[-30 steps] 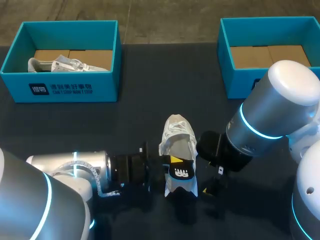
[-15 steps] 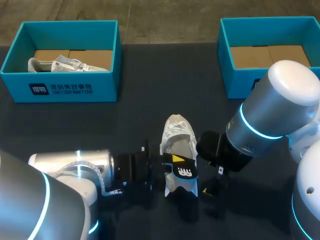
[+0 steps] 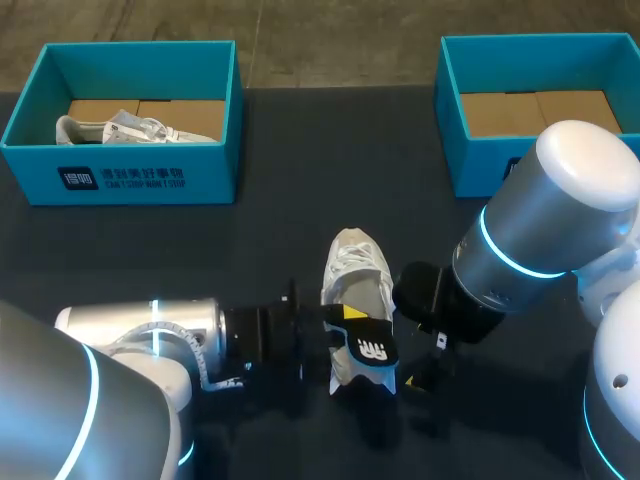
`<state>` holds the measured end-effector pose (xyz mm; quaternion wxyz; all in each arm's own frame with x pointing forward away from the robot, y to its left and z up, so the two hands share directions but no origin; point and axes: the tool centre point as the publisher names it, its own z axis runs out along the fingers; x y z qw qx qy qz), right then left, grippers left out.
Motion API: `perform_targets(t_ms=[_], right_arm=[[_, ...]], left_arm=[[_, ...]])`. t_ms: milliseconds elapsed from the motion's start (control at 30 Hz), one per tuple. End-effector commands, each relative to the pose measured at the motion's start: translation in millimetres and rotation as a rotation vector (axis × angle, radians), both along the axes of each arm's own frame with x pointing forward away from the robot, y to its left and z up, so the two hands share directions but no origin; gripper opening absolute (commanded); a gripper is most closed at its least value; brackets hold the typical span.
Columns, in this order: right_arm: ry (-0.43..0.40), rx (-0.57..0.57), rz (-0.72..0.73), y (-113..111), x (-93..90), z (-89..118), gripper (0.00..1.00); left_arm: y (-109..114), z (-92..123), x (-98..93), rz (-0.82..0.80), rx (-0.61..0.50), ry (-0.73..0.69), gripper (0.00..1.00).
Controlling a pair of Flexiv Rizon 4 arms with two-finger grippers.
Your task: Take the shoe out of the shoebox, open the shoe tongue, remove and reinsert the insole, then place the shoe into the shoebox
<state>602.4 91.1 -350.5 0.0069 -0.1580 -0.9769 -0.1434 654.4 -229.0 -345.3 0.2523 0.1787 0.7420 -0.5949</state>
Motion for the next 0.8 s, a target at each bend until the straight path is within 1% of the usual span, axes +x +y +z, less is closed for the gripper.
perform_targets(t_ms=[33, 133, 233, 500, 667, 800], right_arm=[[0.000, 0.003, 0.000, -1, -0.9, 0, 1.00], [0.000, 0.003, 0.000, -1, -0.9, 0, 1.00], [0.000, 0.003, 0.000, -1, -0.9, 0, 1.00], [0.000, 0.003, 0.000, -1, -0.9, 0, 1.00], [0.000, 0.003, 0.000, -1, -0.9, 0, 1.00], [0.000, 0.003, 0.000, -1, -0.9, 0, 1.00]], left_arm=[[4, 2, -5.1, -0.001, 0.003, 0.001, 0.21], [4, 4, -6.4, -0.001, 0.002, -0.001, 0.27], [4, 7, -7.4, 0.003, 0.002, -0.006, 0.30], [0, 13, -11.4, 0.009, 0.029, -0.015, 0.31], [0, 15, -13.0, 0.016, 0.054, -0.014, 0.29], [1, 16, -13.8, 0.021, 0.072, -0.011, 0.31]])
